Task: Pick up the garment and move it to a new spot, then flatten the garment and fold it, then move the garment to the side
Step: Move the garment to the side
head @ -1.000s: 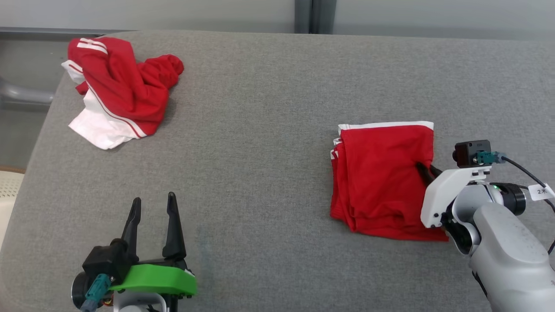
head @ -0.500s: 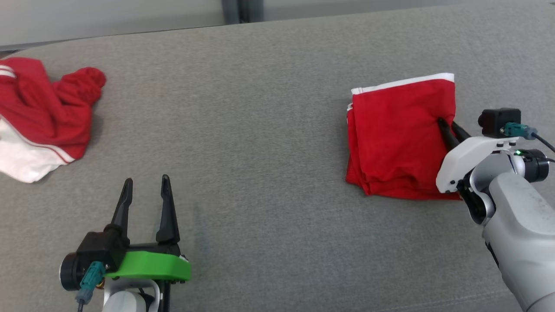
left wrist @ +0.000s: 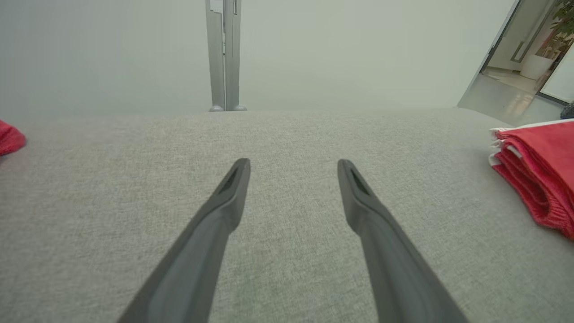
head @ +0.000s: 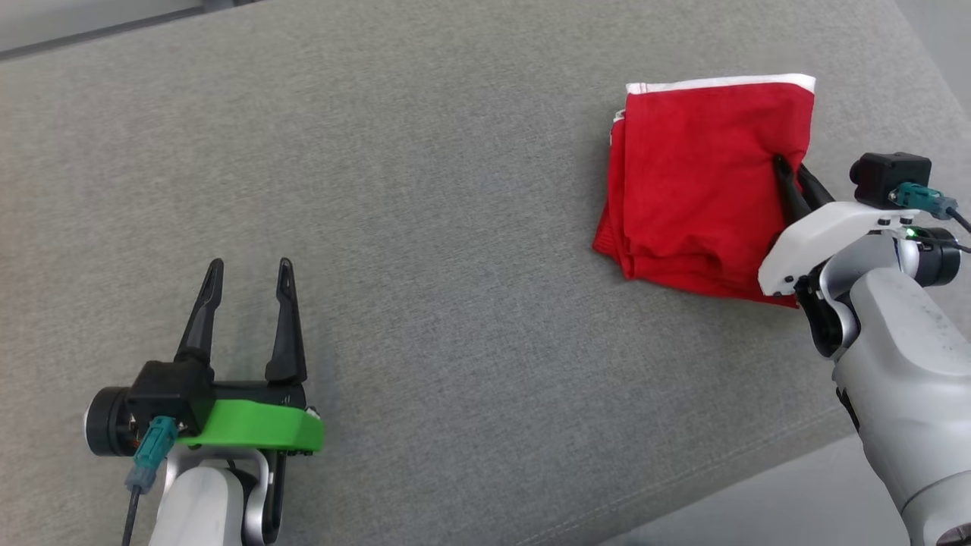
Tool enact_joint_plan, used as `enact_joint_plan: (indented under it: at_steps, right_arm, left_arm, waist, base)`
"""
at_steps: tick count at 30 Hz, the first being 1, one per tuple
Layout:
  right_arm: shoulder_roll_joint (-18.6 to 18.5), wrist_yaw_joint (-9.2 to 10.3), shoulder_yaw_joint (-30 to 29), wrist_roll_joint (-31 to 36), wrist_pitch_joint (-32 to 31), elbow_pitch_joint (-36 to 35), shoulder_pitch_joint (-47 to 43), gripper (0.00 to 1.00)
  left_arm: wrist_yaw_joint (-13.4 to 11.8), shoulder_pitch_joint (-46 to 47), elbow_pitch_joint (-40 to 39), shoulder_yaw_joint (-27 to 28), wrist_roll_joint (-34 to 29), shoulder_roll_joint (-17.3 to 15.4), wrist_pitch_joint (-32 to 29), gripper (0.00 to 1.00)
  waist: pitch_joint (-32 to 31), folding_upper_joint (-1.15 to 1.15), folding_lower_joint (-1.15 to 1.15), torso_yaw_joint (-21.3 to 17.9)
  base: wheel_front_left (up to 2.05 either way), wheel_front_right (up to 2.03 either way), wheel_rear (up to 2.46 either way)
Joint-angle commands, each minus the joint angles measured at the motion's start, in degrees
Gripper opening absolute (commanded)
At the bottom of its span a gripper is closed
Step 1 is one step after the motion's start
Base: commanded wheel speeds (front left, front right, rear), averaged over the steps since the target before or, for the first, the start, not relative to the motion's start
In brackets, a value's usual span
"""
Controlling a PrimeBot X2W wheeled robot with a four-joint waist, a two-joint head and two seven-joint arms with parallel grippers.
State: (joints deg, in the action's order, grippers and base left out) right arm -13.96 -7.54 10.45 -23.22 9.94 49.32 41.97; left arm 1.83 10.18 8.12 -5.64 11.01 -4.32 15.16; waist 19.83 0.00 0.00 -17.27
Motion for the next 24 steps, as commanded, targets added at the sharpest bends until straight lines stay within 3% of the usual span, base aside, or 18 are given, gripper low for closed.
enact_joint_plan:
  at_steps: [1,10,24]
  right_arm:
    - [0.32,0.1,0.02,-0.03,0.53,0.34,1.11,0.0]
    - [0.1,0.1,0.5,-0.32,2.54,1.82,4.09,0.0]
    - [-5.8,0.1,-5.13,7.45,5.27,8.91,16.76,0.0]
  left_arm:
    - [0.06,1.14,0.08,0.14,-0.31,-0.7,-0.03,1.0]
    - [0.34,2.56,-0.43,-1.03,-0.88,-1.15,-0.15,1.0]
    - [-1.14,4.81,-3.96,-0.65,-0.2,-1.53,-0.21,1.0]
  waist:
    - [3.86,0.0,0.0,-4.46]
    - [6.04,0.0,0.0,-4.63]
    - [11.47,0.0,0.0,3.57]
  base:
    - [0.0,0.0,0.0]
    - [0.0,0.0,0.0]
    - [0.0,0.0,0.0]
